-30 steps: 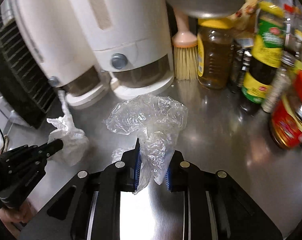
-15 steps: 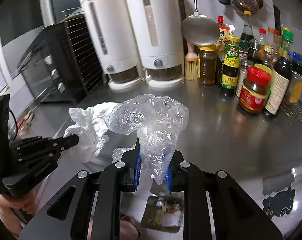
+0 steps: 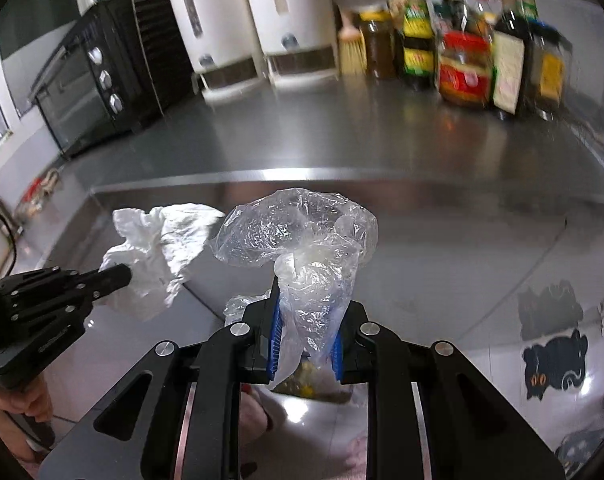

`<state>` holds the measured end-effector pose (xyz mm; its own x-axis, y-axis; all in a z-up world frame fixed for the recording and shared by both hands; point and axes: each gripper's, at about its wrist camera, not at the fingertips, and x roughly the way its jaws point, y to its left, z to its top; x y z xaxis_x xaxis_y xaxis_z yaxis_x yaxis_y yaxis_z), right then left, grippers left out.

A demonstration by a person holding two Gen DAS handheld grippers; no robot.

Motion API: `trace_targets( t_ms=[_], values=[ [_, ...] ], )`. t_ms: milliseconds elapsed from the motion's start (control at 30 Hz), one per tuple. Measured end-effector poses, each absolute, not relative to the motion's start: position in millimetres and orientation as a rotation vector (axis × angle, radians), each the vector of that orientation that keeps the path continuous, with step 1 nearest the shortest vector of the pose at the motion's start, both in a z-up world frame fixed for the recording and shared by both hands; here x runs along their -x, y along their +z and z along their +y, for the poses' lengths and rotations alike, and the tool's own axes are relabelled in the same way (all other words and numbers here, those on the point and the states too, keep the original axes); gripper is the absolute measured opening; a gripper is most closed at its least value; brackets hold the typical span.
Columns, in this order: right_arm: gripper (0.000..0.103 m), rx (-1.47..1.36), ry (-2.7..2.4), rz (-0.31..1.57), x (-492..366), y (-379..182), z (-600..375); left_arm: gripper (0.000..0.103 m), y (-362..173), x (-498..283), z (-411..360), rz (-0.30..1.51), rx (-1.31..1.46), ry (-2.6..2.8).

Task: Collect trash
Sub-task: 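Carry the tissue and clear bag over the bin and open both tools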

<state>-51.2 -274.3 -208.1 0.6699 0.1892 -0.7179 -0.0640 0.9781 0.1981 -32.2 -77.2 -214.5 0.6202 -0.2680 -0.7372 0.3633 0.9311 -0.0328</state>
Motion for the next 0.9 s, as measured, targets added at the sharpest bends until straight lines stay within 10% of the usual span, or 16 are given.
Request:
trace_targets(
  t_ms=[900],
  values=[
    [0.023,-0.273,0.07,1.303,-32.6,-484.1,-274.1,0.0,-506.6,-60.5,-110.0,1.35,-0.075,-0.375]
  ],
)
